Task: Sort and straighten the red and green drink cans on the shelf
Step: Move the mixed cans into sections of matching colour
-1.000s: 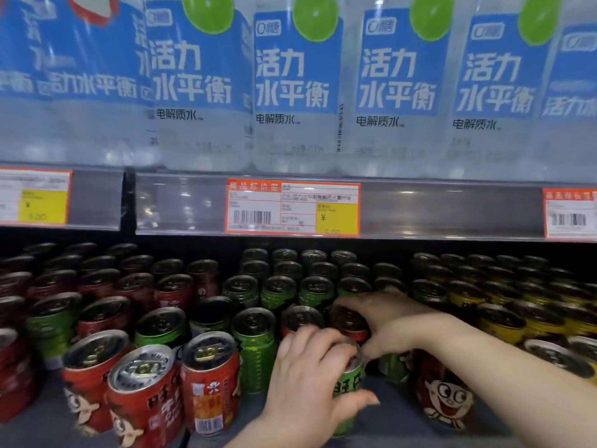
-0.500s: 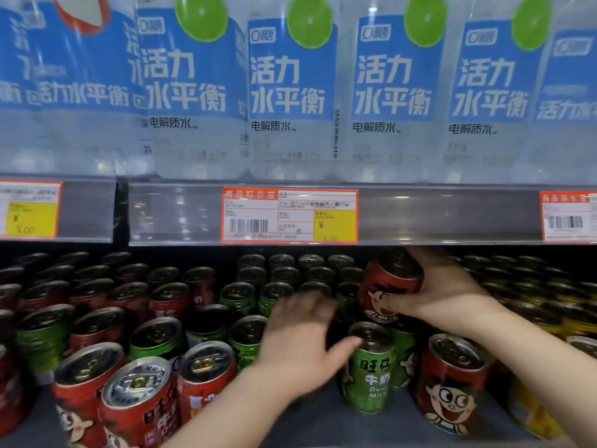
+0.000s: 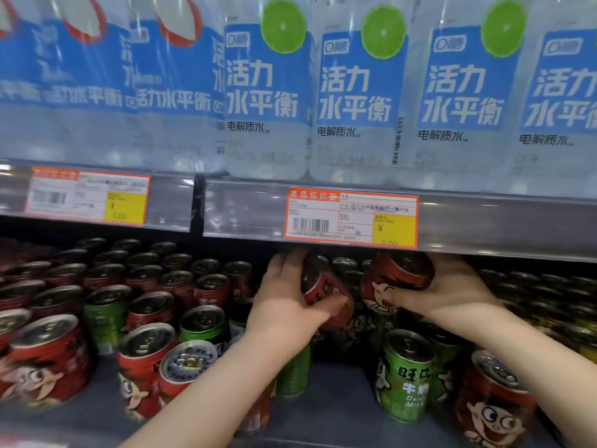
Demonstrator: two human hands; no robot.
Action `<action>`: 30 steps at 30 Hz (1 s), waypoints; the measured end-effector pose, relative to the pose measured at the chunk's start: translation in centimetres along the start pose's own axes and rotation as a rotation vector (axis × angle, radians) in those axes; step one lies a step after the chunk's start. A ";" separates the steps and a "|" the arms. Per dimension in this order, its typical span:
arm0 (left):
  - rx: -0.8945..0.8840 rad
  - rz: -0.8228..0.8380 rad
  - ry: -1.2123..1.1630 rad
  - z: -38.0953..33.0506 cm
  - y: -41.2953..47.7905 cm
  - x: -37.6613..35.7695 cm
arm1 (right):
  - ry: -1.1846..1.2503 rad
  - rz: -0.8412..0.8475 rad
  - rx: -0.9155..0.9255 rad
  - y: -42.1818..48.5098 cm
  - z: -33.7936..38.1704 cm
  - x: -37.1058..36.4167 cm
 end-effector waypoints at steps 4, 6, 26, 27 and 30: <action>-0.012 -0.146 -0.001 1.3 -0.9 5.5 | 0.037 0.021 0.077 0.6 3.6 -2.3; -0.001 -0.180 0.027 2.4 -1.7 8.0 | 0.069 0.052 0.145 0.7 6.3 -3.7; 0.190 -0.460 0.254 13.7 -11.1 30.3 | 0.085 0.434 0.451 1.2 28.2 -20.3; 0.176 -0.414 0.225 14.0 -11.4 29.6 | 0.036 0.489 0.457 0.9 28.4 -21.5; 0.170 -0.287 0.141 15.3 -12.2 27.2 | -0.075 0.586 0.463 0.3 28.7 -24.2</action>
Point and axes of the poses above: each hand's wrist, its own y-axis towards the middle knuckle, its own x-axis out of the back of the hand, z = x × y, the point moved 8 cm from there along y, towards the middle knuckle, and after that the axes turned 3 degrees about -y, right-handed, at the moved point
